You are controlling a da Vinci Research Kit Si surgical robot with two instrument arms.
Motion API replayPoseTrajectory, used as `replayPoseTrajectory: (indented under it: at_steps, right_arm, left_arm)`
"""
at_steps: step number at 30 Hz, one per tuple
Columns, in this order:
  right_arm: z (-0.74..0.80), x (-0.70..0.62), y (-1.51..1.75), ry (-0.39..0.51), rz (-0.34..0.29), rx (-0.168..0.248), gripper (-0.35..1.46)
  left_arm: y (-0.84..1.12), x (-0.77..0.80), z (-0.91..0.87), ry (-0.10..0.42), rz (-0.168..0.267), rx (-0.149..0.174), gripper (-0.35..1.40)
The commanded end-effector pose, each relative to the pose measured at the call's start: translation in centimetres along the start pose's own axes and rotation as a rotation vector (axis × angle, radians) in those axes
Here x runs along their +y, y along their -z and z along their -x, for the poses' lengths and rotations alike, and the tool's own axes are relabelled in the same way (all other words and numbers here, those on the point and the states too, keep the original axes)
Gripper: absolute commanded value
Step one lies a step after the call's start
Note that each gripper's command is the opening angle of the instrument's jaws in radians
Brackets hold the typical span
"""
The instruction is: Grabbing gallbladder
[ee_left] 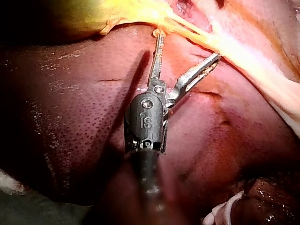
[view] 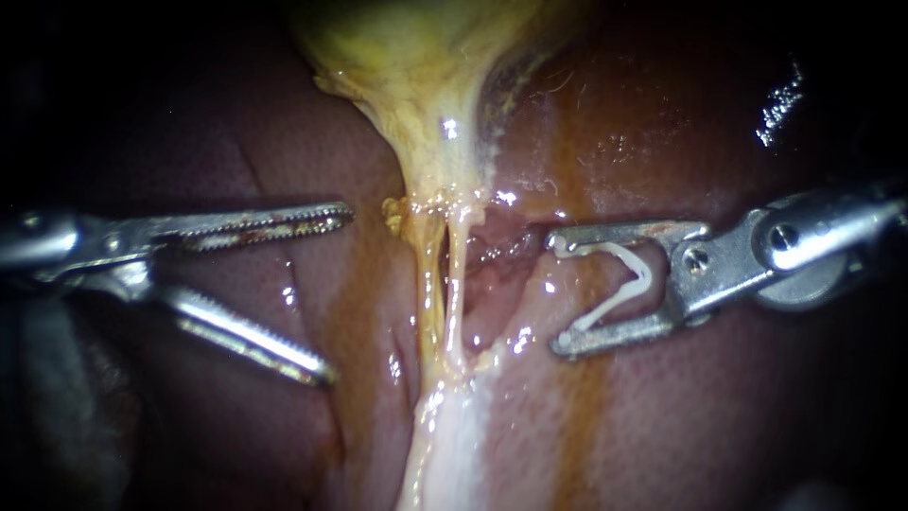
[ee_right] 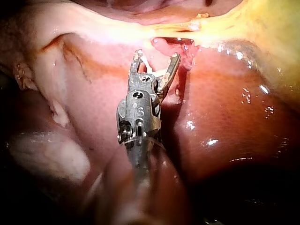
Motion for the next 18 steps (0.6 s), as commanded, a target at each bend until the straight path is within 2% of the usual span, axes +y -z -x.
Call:
replayPoseTrajectory:
  at_steps: [1,5,8,13,18]
  right_arm:
    - [0.0,0.0,0.0,0.0,0.0,0.0,0.5]
    - [0.0,0.0,0.0,0.0,0.0,0.0,0.5]
    - [0.0,0.0,0.0,0.0,0.0,0.0,0.5]
    - [0.0,0.0,0.01,0.0,0.0,0.0,0.5]
    - [0.0,0.0,0.01,0.0,0.0,0.0,0.5]
  left_arm:
    - [0.0,-0.01,0.0,0.0,0.008,-0.001,0.93]
    - [0.01,-0.12,-0.03,0.001,0.025,-0.002,0.89]
    - [-0.02,-0.27,-0.05,0.0,0.037,-0.003,0.89]
    - [-0.12,-0.56,-0.05,-0.002,0.052,-0.005,0.88]
    - [-0.25,-0.75,-0.06,-0.004,0.059,-0.006,0.84]
